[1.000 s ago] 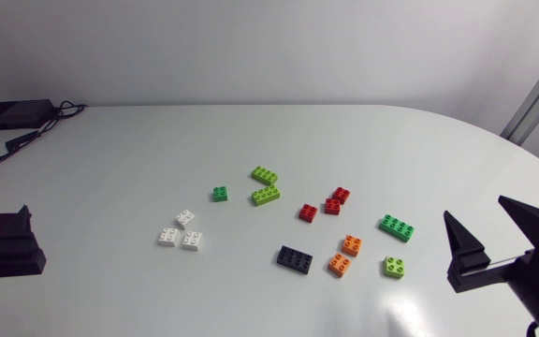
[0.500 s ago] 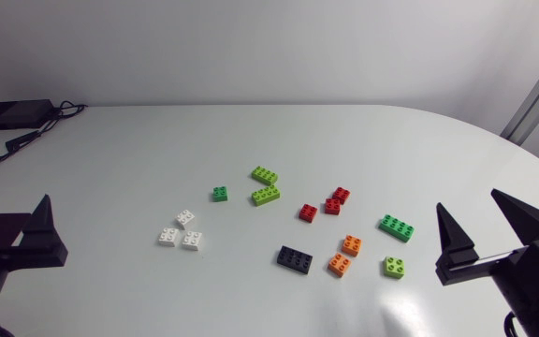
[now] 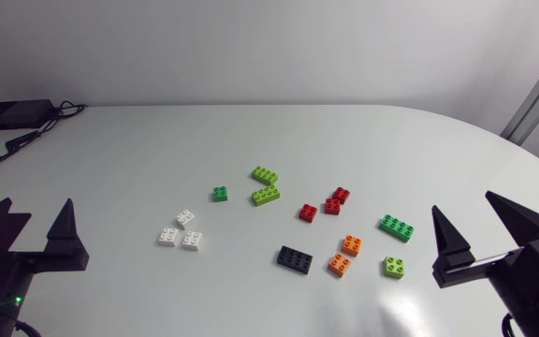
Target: Separate the duplo bricks
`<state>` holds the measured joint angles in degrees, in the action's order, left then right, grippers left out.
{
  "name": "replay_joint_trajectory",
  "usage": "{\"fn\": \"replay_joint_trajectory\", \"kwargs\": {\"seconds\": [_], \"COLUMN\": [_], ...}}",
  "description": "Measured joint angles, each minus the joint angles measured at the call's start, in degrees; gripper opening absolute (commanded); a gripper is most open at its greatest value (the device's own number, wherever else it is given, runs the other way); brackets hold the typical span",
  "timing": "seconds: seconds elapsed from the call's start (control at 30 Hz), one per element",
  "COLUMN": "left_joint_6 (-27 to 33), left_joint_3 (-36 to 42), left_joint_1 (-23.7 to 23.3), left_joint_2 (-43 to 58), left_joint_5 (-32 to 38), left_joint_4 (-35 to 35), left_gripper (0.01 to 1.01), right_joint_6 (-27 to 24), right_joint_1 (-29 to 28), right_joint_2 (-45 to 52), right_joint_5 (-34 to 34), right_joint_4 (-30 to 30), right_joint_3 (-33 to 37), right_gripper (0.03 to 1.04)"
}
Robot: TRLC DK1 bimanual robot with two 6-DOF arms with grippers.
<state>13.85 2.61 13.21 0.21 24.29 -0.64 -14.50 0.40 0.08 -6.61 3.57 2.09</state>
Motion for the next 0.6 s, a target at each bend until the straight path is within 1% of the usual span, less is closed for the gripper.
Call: {"fn": "replay_joint_trajectory", "kwargs": {"seconds": [0.1, 0.3, 0.43, 0.6], "left_joint_6": [0.0, 0.0, 0.0, 0.6], "left_joint_3": [-0.6, -0.7, -1.2, -1.3], "left_joint_1": [0.0, 0.0, 0.0, 0.0], "left_joint_2": [0.0, 0.0, 0.0, 0.0], "left_joint_5": [0.0, 0.0, 0.0, 0.0], "left_joint_4": [-0.3, -0.9, -2.1, -2.2], "left_gripper": [0.987, 0.987, 0.987, 0.987], "right_joint_6": [0.0, 0.0, 0.0, 0.0], "right_joint_1": [0.2, 0.4, 0.4, 0.0], "right_joint_2": [0.0, 0.0, 0.0, 0.0], "right_joint_5": [0.0, 1.1, 4.5, 5.2], "right_joint_4": [-1.5, -1.7, -2.4, -2.6], "right_joint_3": [0.0, 0.0, 0.0, 0.0], "right_gripper": [1.00, 1.00, 1.00, 1.00]}}
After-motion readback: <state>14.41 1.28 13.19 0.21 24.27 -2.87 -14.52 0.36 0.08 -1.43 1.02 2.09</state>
